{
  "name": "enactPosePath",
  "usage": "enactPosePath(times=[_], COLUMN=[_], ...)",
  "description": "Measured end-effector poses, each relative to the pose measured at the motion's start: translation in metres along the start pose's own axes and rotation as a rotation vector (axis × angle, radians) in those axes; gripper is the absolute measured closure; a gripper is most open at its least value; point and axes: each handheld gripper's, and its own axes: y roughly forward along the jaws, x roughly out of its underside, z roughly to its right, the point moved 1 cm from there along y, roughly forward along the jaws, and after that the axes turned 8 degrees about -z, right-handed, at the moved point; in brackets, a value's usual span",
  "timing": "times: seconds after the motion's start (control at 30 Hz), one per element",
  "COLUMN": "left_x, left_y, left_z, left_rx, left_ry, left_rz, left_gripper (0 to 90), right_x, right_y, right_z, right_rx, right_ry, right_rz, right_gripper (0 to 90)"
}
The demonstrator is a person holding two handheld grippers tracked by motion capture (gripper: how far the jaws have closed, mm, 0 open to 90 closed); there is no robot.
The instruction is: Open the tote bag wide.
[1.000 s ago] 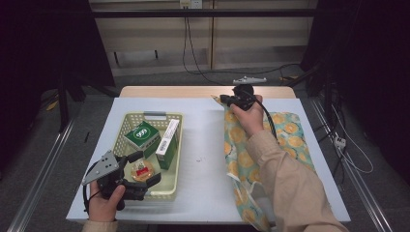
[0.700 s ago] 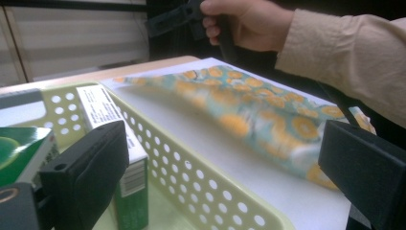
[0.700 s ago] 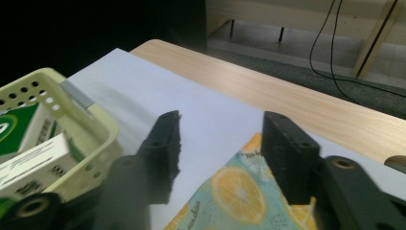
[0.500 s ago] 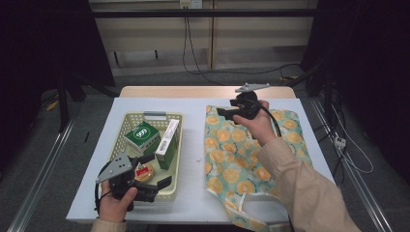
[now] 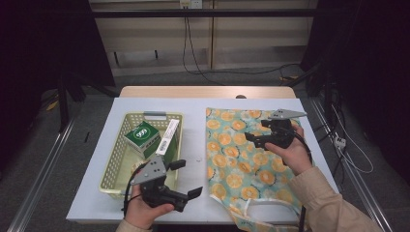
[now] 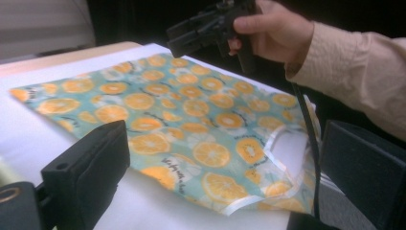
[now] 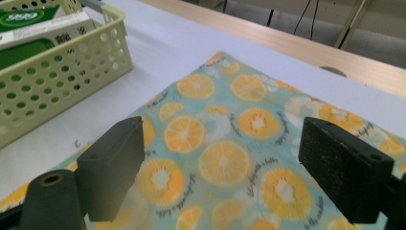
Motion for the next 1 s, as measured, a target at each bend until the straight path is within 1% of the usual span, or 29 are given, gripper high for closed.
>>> enactPosePath(times=[0.07, 0.17, 0.2, 0.27, 0.3, 0.33, 0.37, 0.47, 0.5, 0.6, 0.67, 0.7, 0.73, 0.8, 0.87, 0.9, 0.97, 1.0], left_x=[0.002, 0.007, 0.009, 0.015, 0.018, 0.022, 0.025, 0.033, 0.035, 0.039, 0.041, 0.043, 0.044, 0.047, 0.049, 0.049, 0.049, 0.05], left_y=[0.01, 0.025, 0.029, 0.037, 0.042, 0.047, 0.052, 0.066, 0.07, 0.079, 0.085, 0.087, 0.089, 0.093, 0.094, 0.095, 0.097, 0.099], left_z=[0.005, 0.009, 0.01, 0.012, 0.013, 0.015, 0.016, 0.015, 0.015, 0.013, 0.011, 0.01, 0.009, 0.007, 0.006, 0.005, 0.004, 0.004], left_rx=[0.008, 0.016, 0.017, 0.02, 0.024, 0.027, 0.022, 0.015, 0.001, -0.017, -0.016, -0.032, -0.032, -0.039, -0.048, -0.05, -0.07, -0.074], left_ry=[0.005, 0.01, 0.011, 0.007, 0.0, -0.004, 0.002, 0.005, 0.004, -0.021, -0.025, -0.019, -0.013, -0.001, -0.006, -0.006, 0.005, 0.004], left_rz=[-0.012, -0.047, -0.055, -0.069, -0.079, -0.1, -0.125, -0.18, -0.202, -0.239, -0.251, -0.262, -0.28, -0.298, -0.31, -0.325, -0.36, -0.367], left_gripper=[3.5, 4.5, 4.7, 5.3, 5.8, 6.2, 7.1, 9.4, 11.3, 13.9, 15.3, 16.5, 18.1, 21.9, 30.5, 33.4, 41.2, 43.2], right_x=[0.004, 0.007, 0.009, 0.01, 0.011, 0.011, 0.011, 0.009, 0.008, 0.006, 0.005, 0.005, 0.005, 0.005, 0.005, 0.005, 0.006, 0.006], right_y=[-0.006, -0.013, -0.015, -0.017, -0.018, -0.018, -0.018, -0.017, -0.017, -0.016, -0.016, -0.016, -0.016, -0.015, -0.016, -0.016, -0.016, -0.017], right_z=[0.001, 0.002, 0.002, 0.003, 0.004, 0.003, 0.003, -0.001, -0.001, -0.004, -0.005, -0.005, -0.005, -0.005, -0.004, -0.004, -0.004, -0.003], right_rx=[0.0, 0.008, 0.007, 0.011, 0.012, 0.011, 0.012, 0.007, 0.008, 0.006, 0.003, 0.003, 0.005, 0.001, 0.0, 0.0, -0.001, 0.002], right_ry=[0.02, 0.009, 0.017, 0.019, 0.016, 0.015, 0.013, 0.005, -0.001, -0.012, -0.02, -0.023, -0.023, -0.024, -0.025, -0.021, -0.019, -0.024], right_rz=[0.0, 0.01, 0.015, 0.014, 0.015, 0.012, 0.012, 0.013, 0.018, 0.018, 0.017, 0.018, 0.018, 0.017, 0.02, 0.021, 0.02, 0.021], right_gripper=[12.6, 12.2, 11.8, 11.4, 11.4, 11.4, 11.4, 11.8, 11.9, 12.1, 12.1, 12.1, 12.1, 12.1, 12.2, 12.2, 12.3, 12.3])
